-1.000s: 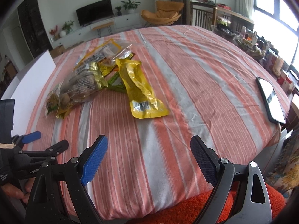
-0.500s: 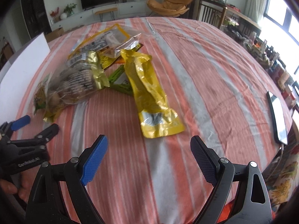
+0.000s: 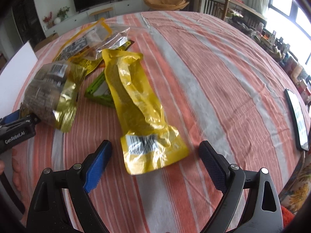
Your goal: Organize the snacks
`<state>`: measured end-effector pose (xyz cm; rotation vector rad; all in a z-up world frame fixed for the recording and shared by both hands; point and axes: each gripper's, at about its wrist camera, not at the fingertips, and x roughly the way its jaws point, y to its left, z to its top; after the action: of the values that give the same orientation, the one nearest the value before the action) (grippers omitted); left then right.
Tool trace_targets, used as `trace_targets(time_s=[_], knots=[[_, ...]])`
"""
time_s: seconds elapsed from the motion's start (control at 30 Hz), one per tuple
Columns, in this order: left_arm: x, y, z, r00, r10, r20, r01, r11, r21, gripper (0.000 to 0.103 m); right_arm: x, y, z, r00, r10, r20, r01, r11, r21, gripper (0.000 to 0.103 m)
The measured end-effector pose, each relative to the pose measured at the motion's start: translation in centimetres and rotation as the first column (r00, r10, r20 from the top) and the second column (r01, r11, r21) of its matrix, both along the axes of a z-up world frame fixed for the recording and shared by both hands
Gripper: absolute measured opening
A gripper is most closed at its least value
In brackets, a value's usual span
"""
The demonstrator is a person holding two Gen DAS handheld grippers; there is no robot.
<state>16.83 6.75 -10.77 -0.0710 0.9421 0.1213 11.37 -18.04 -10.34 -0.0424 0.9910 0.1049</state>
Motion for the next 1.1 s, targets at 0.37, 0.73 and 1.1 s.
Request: trace_targets(time_s=[0.37, 0.73, 1.1], knots=[[0.1, -0.1, 0.0, 1.000, 0.004, 0.000, -0.004, 1.000, 0.001, 0.103, 1.1, -0.7, -0.3, 0.996, -0.065, 0.061, 0.064, 0.998, 0.010, 0.096], [0.1, -0.1, 0.0, 1.000, 0.004, 0.000, -0.004, 1.000, 0.001, 0.103, 1.4, -0.8, -0.2, 0.996, -0.070, 0.060, 0.070, 0.998, 0.009, 0.096], [0.1, -0.1, 0.0, 1.000, 0.004, 0.000, -0.004, 1.000, 0.001, 0.103, 1.4, -0.8, -0.2, 0.996, -0.070, 0.059, 0.069, 0.998, 0.009, 0.096]])
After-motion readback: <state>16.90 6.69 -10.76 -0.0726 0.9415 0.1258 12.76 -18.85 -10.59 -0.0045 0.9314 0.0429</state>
